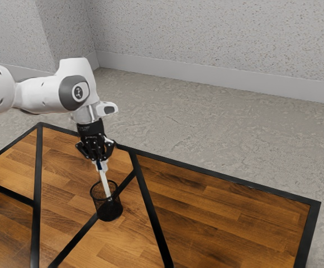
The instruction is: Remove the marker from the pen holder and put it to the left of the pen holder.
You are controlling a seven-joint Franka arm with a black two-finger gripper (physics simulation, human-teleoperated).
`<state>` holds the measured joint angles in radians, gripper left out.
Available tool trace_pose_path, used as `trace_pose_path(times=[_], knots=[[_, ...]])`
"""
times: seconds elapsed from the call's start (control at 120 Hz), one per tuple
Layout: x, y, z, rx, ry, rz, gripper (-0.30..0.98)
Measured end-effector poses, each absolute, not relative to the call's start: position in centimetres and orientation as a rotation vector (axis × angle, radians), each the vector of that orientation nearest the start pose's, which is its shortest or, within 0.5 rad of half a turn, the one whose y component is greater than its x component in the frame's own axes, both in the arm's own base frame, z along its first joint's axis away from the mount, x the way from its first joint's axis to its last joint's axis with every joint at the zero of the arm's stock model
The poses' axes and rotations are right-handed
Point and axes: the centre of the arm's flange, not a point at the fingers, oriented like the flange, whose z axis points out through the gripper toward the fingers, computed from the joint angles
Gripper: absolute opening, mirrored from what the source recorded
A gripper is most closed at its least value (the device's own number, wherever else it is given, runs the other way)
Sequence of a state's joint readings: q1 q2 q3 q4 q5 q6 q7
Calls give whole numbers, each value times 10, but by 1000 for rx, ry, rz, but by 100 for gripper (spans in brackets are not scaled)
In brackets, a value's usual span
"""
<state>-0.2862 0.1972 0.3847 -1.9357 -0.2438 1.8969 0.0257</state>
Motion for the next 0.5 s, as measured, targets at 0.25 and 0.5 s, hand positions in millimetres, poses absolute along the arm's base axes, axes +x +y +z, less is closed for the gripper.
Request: trace_pose_path(times=[0.25,0.5], knots=[[584,47,483,-3141,-159,308,-8],[576,71,397,-2767,-78,794,-8]])
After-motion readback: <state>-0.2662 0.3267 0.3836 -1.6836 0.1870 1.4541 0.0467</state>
